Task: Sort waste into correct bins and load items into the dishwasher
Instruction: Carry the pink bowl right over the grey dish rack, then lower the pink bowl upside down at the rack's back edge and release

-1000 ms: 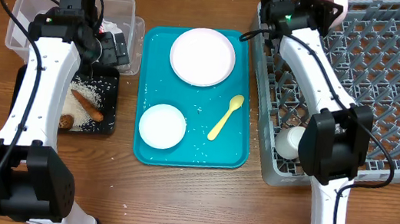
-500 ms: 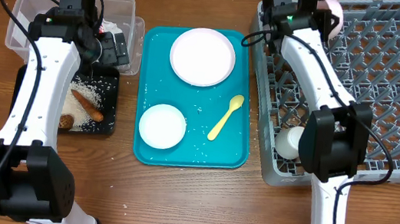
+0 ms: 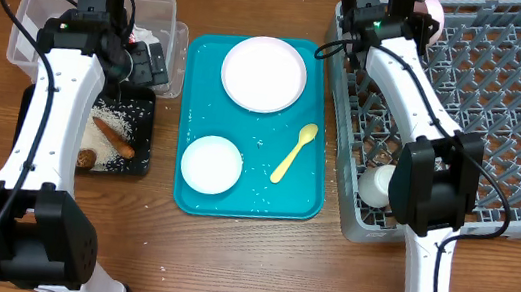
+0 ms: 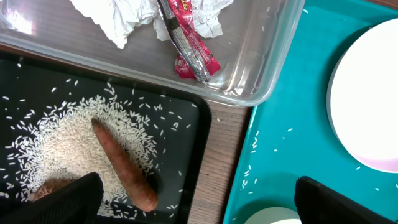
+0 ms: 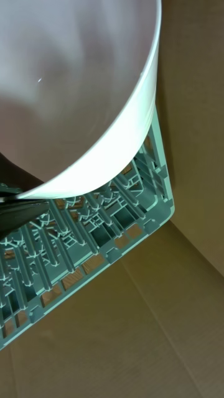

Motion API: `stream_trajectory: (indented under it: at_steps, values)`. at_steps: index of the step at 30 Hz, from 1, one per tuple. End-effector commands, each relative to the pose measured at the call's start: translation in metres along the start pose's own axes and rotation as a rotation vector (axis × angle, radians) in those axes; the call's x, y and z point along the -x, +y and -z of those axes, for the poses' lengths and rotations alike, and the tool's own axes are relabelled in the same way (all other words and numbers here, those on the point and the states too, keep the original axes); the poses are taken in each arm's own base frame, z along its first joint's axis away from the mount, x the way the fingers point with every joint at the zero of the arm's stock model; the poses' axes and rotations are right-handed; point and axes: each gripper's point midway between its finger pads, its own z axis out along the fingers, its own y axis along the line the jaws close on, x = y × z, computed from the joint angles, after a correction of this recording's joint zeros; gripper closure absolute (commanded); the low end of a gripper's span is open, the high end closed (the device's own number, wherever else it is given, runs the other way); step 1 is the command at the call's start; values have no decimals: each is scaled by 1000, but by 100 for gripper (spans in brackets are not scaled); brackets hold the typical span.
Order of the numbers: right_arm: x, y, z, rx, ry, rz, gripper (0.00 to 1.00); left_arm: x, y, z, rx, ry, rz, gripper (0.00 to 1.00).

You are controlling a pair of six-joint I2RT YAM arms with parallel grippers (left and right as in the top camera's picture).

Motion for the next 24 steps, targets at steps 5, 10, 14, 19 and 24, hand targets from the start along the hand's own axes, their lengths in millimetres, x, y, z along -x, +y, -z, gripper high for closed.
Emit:
stream_trajectory:
  at_steps: [5, 10, 14, 19, 24]
  values:
    - [-2, -4, -11, -20, 9, -25, 94, 3, 0, 6, 3, -20, -17, 0]
    - [-12, -1, -18, -58, 21, 34, 91, 3, 0, 6, 3, -20, -17, 0]
    - [-22, 5, -16, -55, 36, 95, 91, 3, 0, 6, 3, -20, -17, 0]
    - [-19, 15, 8, -51, -4, 124, 88, 3, 0, 6, 3, -20, -17, 0]
    - [-12, 15, 25, -92, -52, 126, 87, 3, 0, 6, 3, -20, -17, 0]
